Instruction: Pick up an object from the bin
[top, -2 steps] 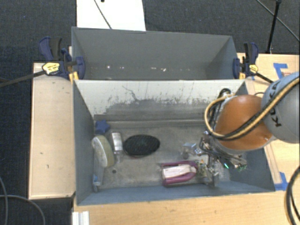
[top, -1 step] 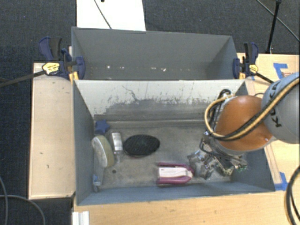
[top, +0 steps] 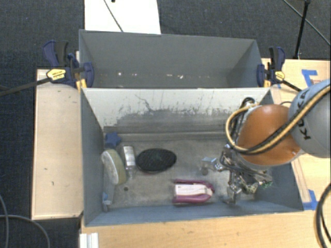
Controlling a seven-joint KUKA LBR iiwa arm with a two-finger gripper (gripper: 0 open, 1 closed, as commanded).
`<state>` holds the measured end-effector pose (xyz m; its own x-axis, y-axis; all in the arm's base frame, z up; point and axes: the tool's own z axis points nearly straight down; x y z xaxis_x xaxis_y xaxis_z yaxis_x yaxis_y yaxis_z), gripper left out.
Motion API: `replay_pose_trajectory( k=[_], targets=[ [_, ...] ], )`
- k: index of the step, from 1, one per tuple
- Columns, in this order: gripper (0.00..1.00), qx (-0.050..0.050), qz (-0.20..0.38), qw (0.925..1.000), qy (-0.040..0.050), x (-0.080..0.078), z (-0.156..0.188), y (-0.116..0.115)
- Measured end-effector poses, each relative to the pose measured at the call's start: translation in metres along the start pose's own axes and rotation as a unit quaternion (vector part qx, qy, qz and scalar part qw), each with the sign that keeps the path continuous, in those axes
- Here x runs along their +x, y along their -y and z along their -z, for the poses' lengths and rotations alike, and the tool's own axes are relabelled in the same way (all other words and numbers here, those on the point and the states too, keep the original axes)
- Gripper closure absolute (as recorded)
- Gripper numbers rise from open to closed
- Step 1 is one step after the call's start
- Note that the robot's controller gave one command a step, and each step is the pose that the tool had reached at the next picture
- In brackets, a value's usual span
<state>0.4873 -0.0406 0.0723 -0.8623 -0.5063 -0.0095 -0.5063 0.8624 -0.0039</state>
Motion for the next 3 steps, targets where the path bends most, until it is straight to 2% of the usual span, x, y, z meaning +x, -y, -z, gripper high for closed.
replay_pose_trajectory(
  k=[1, 2, 3],
  targets=[
    [0.00, 0.001, -0.046, 0.9989, -0.0014, 0.003, 0.059, 0.048],
    [0.00, 0.001, -0.045, 0.9990, -0.0034, 0.036, 0.069, 0.095],
    [0.00, -0.008, 0.270, 0.9627, -0.0012, 0.045, 0.005, 0.082]
  ],
)
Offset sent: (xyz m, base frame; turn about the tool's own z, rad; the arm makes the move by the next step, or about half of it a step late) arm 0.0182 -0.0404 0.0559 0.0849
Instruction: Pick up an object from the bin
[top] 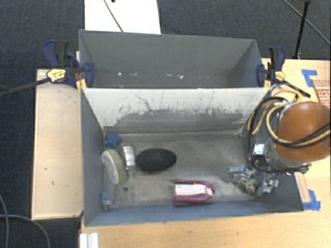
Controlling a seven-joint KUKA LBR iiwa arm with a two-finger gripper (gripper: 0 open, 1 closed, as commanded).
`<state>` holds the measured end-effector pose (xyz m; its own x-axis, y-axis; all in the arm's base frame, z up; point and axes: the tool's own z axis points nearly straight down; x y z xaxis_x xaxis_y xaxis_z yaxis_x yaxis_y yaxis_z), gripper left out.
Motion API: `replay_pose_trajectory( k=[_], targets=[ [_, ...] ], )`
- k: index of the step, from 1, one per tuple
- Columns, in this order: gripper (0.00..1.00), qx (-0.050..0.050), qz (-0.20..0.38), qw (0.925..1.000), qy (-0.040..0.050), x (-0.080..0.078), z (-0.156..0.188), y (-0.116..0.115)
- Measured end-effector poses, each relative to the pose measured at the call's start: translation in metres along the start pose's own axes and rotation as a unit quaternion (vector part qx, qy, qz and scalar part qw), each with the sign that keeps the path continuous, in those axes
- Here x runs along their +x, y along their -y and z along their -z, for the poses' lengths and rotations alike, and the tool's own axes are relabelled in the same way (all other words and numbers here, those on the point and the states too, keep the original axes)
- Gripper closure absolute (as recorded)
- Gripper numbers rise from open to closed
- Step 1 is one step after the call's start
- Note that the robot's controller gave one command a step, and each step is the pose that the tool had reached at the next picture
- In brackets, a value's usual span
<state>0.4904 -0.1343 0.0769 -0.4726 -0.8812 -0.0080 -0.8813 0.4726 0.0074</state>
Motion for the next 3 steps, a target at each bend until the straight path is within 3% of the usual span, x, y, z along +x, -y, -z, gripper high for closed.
replay_pose_trajectory(
  k=[1, 2, 3],
  targets=[
    [1.00, 0.002, -0.003, 1.0000, -0.0020, 0.003, 0.001, 0.002],
    [1.00, 0.009, -0.003, 1.0000, -0.0020, -0.016, 0.133, 0.000],
    [1.00, 0.009, 0.078, 0.9969, -0.0025, -0.030, 0.237, 0.044]
  ],
)
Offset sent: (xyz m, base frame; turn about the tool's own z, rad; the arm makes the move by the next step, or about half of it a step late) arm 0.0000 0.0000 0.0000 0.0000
